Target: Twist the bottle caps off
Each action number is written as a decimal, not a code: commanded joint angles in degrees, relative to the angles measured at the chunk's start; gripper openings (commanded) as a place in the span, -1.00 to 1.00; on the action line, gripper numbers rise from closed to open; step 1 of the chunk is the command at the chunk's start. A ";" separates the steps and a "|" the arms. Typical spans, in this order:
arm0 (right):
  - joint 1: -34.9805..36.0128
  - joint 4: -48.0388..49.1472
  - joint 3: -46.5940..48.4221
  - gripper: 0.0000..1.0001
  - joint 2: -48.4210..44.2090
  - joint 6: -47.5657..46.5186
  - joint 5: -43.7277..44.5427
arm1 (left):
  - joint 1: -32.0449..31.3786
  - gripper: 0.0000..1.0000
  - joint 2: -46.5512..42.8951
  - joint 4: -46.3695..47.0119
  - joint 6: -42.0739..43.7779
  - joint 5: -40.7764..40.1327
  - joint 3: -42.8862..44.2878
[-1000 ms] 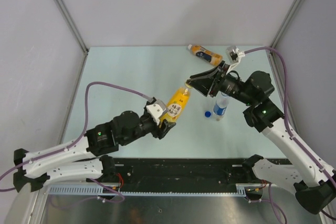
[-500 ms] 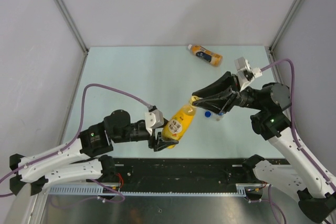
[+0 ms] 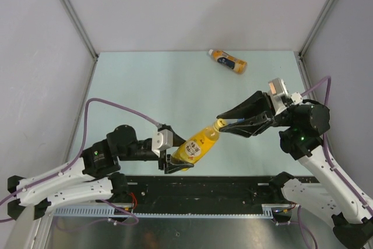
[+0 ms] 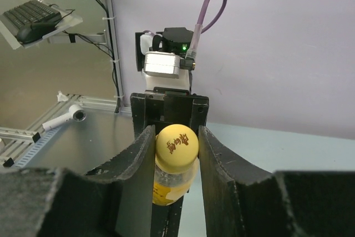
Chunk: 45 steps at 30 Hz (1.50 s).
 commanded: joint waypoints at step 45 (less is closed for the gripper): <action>1.40 -11.34 -1.14 0.90 -0.03 2.31 36.98 | -0.72 -1.00 11.84 4.33 1.87 -41.49 0.70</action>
